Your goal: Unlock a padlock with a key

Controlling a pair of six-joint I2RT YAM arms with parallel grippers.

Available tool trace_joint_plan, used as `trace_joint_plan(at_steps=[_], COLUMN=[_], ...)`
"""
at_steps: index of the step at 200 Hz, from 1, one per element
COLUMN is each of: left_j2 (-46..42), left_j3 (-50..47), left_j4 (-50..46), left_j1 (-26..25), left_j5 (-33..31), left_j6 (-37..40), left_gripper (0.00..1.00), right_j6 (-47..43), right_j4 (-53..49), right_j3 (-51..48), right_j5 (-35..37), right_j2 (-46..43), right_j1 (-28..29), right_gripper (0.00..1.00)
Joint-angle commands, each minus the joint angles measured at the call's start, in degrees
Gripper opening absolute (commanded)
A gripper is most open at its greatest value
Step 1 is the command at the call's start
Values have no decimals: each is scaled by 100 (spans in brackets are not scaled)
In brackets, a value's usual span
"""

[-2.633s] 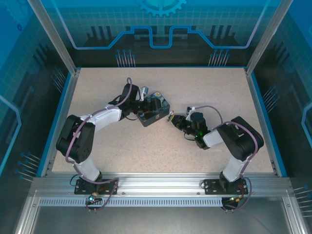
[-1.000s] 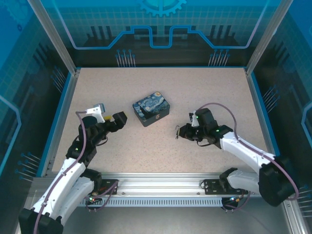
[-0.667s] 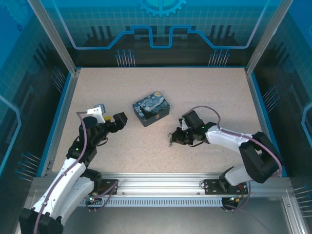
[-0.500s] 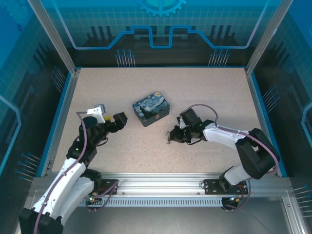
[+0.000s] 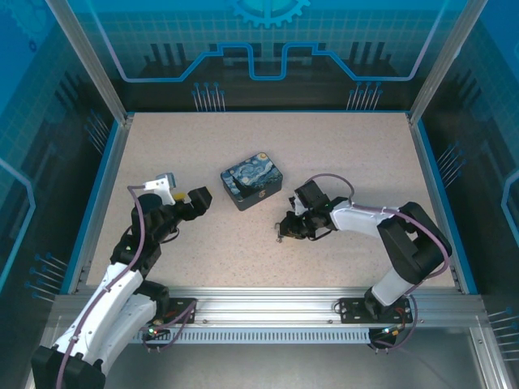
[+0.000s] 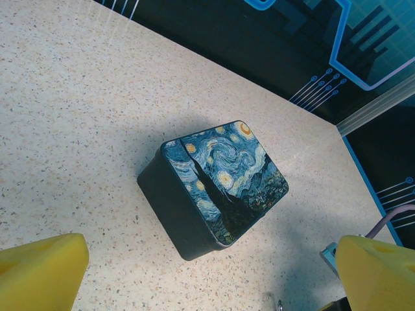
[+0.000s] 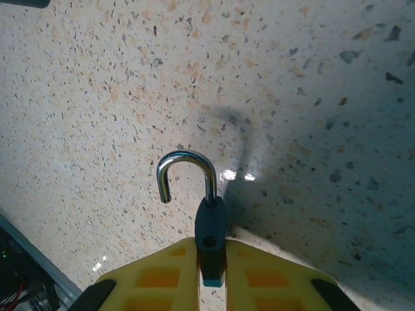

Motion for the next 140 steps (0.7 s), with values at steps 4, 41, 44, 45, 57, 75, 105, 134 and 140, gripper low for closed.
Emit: trace_joint_plan(at_steps=[4,41,44,45,57,75,105,134,140], left_j2=[-42,-44,-45,-45,-40,-50,-52,-44,-44], left_j3=[63,168,186,191,271,412,589,603,608], left_j4=[-75,-190,-201,-208,-306,-441,-653,-676,-686], left_j1=[79,79,82,80,78,83,84,91,100], left_j5=[-57,-83,-83,-79,-82,-76,-207,-443,-520], left_j6=[181,234,243,248,292,355,404,395,390], left_gripper=[99,99,99,99,99,99,99,99,99], right_j6=[-242,-365,-386,-385,-449,-563,-663,-873,-942], right_j4=[-99,-153,-170,-173,-235,-374,-488,-787,-883], right_j3=[114,105,105,102,82,48,-202,-349,-341], right_j5=[-190,-118,-93,-82,5,238,736,1294,1425], right_j2=[122,-3,-42,-54,-248,-680,-1577,-2420,-2573], right_j1=[-69,-152,-161,-167,-220,-316,-658,-1118,-1194], right_gripper=[18,28,29,29,33,38,49,57,59])
